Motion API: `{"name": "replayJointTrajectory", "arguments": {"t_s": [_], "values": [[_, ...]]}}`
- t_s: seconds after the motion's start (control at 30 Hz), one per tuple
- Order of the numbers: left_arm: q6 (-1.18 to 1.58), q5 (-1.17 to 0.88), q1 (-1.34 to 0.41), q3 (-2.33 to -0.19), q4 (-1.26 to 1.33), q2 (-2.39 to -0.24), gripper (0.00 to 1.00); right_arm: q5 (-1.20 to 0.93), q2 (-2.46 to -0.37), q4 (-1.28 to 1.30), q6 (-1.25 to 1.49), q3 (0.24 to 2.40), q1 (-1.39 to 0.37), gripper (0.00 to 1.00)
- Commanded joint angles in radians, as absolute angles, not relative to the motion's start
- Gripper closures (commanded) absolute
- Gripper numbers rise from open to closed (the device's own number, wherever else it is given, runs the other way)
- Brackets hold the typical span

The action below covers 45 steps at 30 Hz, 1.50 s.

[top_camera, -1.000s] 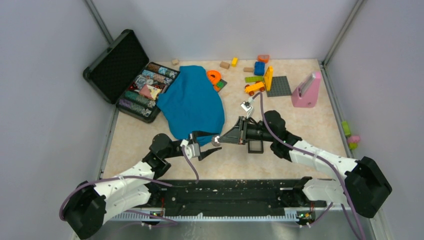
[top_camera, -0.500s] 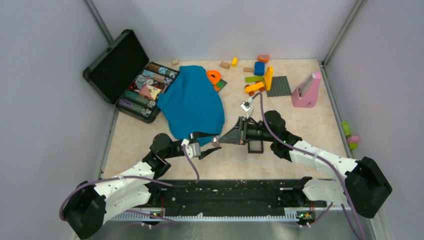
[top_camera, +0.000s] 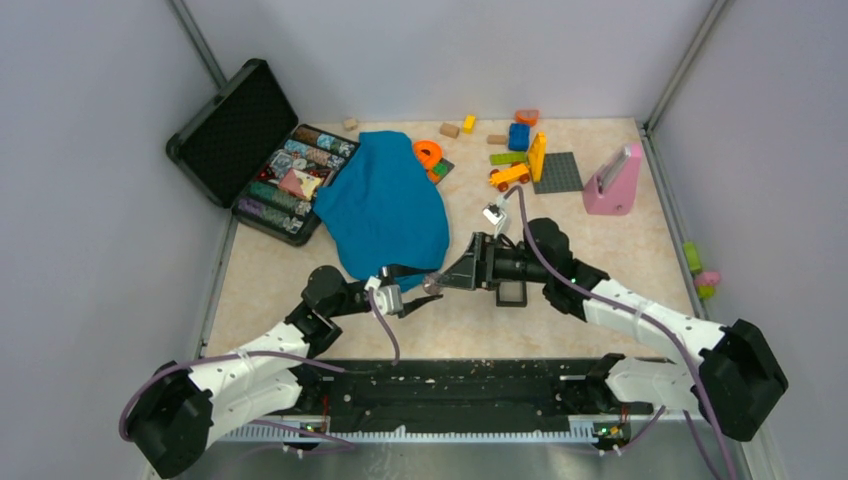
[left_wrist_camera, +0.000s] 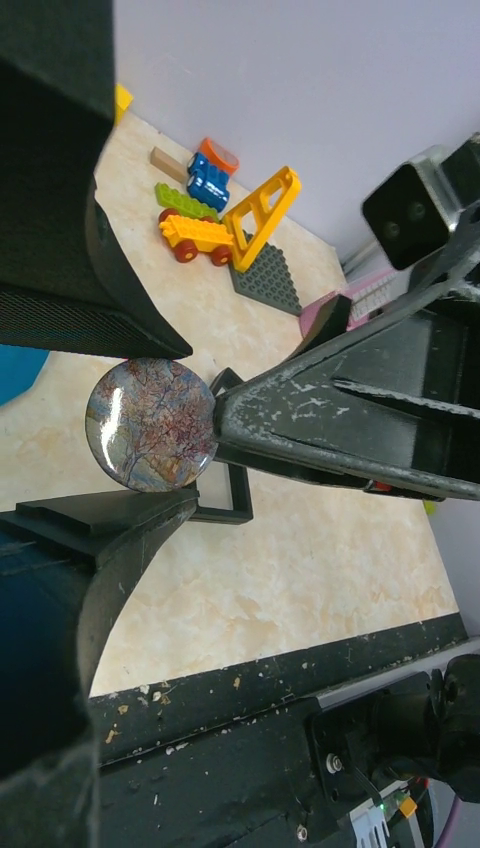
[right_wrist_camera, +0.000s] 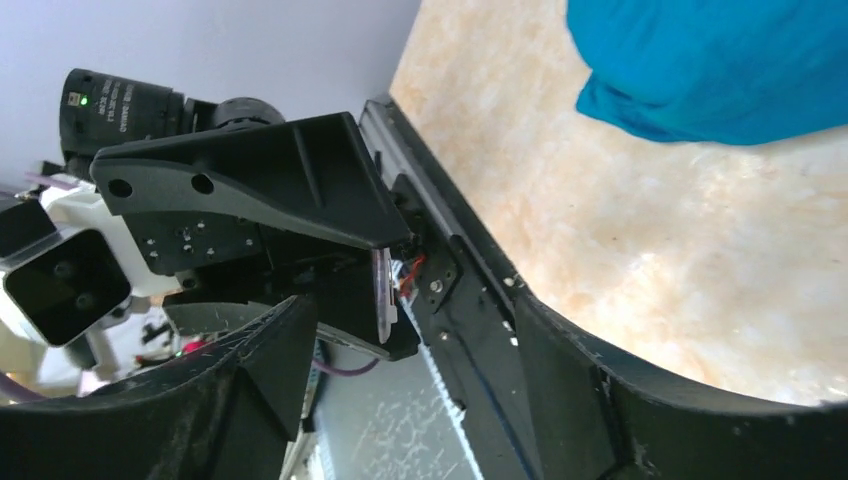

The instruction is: Remove the brooch from the garment

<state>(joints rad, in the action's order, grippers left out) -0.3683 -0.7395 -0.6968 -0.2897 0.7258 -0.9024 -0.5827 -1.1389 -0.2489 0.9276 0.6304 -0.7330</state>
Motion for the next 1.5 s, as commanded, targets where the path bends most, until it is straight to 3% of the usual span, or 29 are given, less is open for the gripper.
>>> {"name": "replayJointTrajectory", "arguments": {"t_s": [0.0,0.13,0.23,0.37,0.77,1.47], "values": [[-0.362,-0.712,-0.701,-0.314,0.726,-0.920,0.59,-0.447,-1.039,-0.015,0.774,0.733,-0.738,0.25],[-0.319,-0.680,-0.702,-0.313,0.747,-0.960,0.59,-0.155,-0.962,0.293,0.684,0.795,-0.737,0.22],[-0.290,-0.665,-0.702,-0.313,0.768,-0.989,0.59,0.076,-0.933,0.513,0.683,0.819,-0.731,0.13],[-0.255,-0.636,-0.701,-0.307,0.801,-1.004,0.58,0.195,-0.916,0.643,0.696,0.782,-0.686,0.02],[-0.187,-0.667,-0.702,-0.293,0.862,-1.015,0.59,0.055,-0.929,0.433,0.610,0.583,-0.475,0.01],[-0.196,-0.644,-0.701,-0.286,0.831,-0.981,0.59,-0.103,-1.106,0.224,0.576,0.518,-0.445,0.01]]}}
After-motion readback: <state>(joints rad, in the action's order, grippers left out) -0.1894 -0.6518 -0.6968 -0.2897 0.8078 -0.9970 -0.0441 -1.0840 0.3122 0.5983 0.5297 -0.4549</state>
